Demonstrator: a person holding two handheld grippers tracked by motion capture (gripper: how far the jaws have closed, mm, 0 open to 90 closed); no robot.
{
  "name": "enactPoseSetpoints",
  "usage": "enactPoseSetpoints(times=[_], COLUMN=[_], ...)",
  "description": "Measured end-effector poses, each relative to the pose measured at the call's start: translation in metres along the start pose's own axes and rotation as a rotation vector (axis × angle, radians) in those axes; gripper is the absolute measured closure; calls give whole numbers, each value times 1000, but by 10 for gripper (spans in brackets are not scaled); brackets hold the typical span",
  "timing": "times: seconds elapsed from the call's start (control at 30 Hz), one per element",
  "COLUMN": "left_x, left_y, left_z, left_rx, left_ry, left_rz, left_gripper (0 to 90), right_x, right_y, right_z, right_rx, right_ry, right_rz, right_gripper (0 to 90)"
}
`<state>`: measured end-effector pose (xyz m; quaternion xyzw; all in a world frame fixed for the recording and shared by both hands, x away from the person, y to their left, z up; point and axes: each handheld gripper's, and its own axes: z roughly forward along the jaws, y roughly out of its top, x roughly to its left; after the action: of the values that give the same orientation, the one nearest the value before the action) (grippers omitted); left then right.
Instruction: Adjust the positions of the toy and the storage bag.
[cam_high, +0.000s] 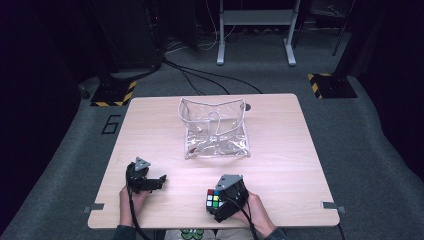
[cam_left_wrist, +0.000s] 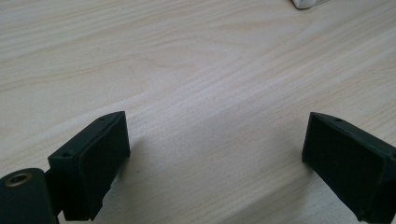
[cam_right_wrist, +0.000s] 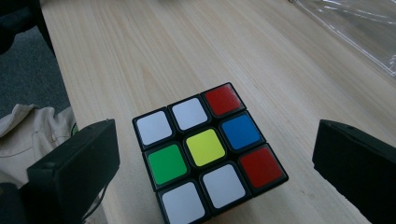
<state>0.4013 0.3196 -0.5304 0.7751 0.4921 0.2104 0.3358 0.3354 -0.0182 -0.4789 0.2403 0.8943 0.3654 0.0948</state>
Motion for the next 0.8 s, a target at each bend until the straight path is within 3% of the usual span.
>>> enactPoseSetpoints(times=[0.3, 0.6, 0.8], left_x=[0, 0, 0], left_y=[0, 0, 0], left_z=[0, 0, 0], left_rx=[0, 0, 0], left_ry=[0, 0, 0], left_rz=[0, 0, 0], left_gripper=[71, 71, 71], right_x=[-2, -1, -2], right_y=[-3, -6, -9], right_z=[12, 19, 21], right_rx=[28, 64, 83], right_ry=[10, 34, 7], right_rz=[4, -15, -23], right_gripper=[42, 204, 323])
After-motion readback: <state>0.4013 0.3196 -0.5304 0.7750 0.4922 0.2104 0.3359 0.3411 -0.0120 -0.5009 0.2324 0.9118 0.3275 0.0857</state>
